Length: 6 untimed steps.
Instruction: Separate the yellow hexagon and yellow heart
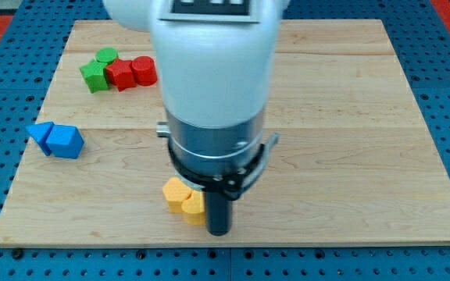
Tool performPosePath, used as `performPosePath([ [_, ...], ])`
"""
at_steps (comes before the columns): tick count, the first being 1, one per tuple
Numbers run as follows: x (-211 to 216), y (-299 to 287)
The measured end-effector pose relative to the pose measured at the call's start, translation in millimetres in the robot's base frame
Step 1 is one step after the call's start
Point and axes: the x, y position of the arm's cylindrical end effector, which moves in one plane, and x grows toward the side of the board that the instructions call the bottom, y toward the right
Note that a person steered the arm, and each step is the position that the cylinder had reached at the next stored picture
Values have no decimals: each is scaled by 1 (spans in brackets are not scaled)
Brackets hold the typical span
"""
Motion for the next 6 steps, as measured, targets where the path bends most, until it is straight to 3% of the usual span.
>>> performPosePath([
  [2,-16,-15],
  [3,20,-57],
  [4,-11,-100],
  [5,-52,-74],
  [6,-50,-10],
])
